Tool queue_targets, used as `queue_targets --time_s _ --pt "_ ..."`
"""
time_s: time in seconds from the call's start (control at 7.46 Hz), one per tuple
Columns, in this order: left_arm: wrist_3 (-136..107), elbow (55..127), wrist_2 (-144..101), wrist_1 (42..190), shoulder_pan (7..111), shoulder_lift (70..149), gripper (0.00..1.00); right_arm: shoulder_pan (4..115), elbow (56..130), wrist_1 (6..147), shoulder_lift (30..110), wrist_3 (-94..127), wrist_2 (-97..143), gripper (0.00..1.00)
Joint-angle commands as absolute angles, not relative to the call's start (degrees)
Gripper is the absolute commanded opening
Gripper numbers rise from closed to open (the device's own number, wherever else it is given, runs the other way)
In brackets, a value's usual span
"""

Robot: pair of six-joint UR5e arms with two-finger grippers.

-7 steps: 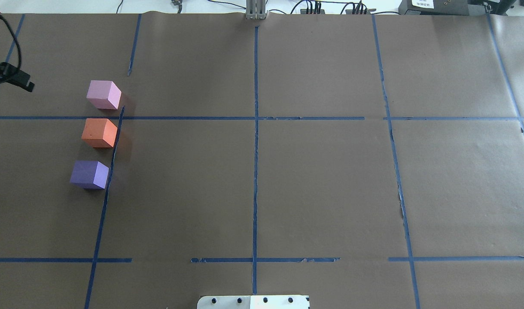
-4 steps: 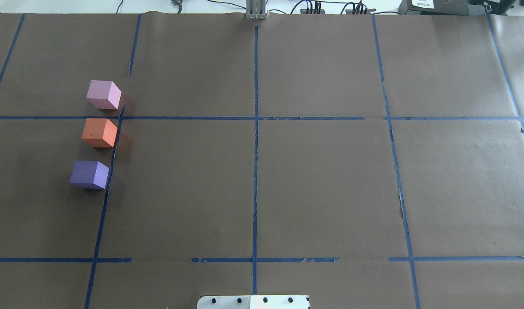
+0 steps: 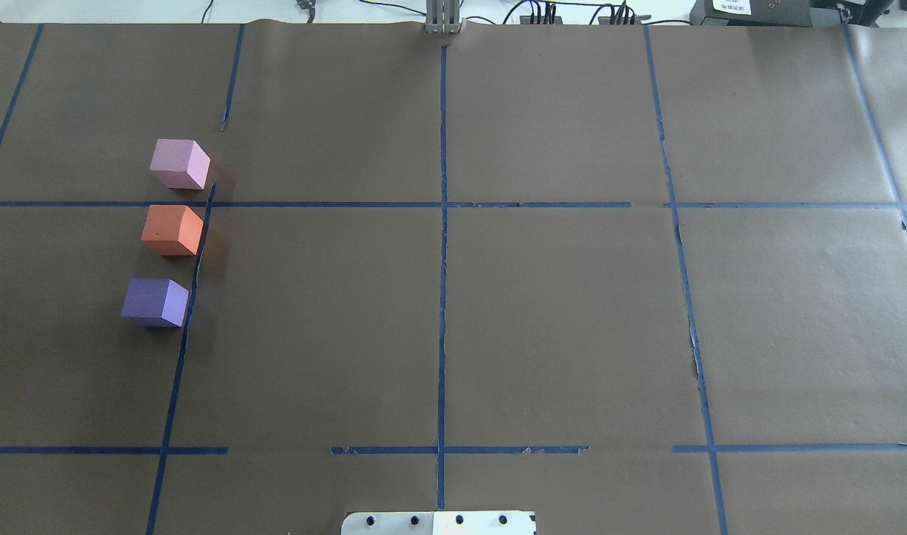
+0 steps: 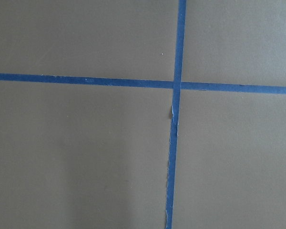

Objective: Arrange blocks in a line

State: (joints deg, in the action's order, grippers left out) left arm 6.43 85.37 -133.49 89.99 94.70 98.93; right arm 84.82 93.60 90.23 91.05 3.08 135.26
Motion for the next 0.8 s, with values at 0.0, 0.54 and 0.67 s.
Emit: queue_targets --time_s 0.0,0.54,0.67 --pt "6.59 85.86 -133.42 85.64 94.57 99.40 0.99 84.81 93.60 90.18 91.05 3.08 135.26 1.00" --pt "8.53 88.06 -133.15 85.69 94.48 97.82 1.00 84.81 93.60 90.26 91.05 3.08 135.26 1.00" --pt "8.53 87.89 -132.72 85.78 94.40 97.56 1.00 84.81 93.60 90.26 91.05 3.08 135.26 1.00"
